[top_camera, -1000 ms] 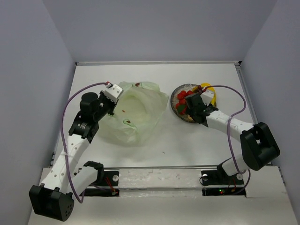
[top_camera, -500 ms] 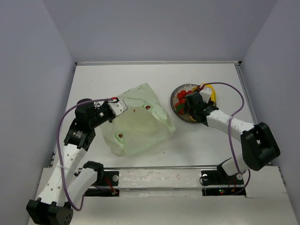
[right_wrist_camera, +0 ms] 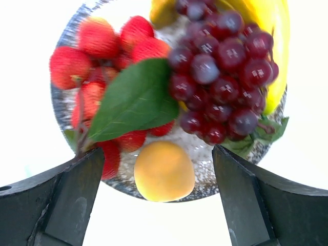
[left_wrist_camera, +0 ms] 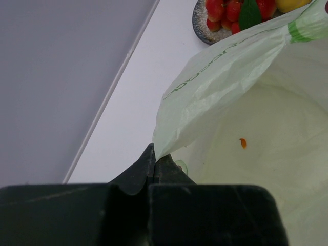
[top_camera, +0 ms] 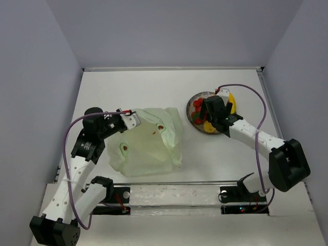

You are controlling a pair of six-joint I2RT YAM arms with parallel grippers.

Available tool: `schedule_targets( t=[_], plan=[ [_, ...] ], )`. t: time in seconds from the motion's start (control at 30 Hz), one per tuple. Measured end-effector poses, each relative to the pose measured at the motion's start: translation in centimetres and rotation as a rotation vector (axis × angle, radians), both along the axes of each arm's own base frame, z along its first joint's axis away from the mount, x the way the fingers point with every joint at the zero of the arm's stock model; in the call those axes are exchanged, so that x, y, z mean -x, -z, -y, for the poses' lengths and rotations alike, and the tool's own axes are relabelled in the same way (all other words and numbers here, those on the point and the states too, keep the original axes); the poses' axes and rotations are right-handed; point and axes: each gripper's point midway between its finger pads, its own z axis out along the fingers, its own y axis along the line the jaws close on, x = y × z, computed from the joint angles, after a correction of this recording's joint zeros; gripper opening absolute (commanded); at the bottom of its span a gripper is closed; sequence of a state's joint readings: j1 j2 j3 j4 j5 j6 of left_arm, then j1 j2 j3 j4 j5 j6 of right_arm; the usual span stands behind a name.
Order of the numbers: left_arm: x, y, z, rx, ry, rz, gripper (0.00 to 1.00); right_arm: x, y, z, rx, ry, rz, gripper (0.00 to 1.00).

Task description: Take the fake fruits out of the plastic bag

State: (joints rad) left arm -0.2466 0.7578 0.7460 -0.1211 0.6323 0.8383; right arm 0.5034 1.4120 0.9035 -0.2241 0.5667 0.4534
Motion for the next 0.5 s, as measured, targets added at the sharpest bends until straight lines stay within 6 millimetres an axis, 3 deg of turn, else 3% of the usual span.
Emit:
schedule_targets(
  t=[0.17,0.5],
  plan=[
    [-1.4,0.8,0.0,0.023,-0.039,-0.047,0.00,-0.8,-2.6,-1.2,-0.019,-0.076,0.049,0.91],
    [-6.5,1.9,-3.0,0.072,-0.302,-0.118,0.00,-1.6,-5.9,-2.6,-0.059,-0.146,0.113,0.93]
  ],
)
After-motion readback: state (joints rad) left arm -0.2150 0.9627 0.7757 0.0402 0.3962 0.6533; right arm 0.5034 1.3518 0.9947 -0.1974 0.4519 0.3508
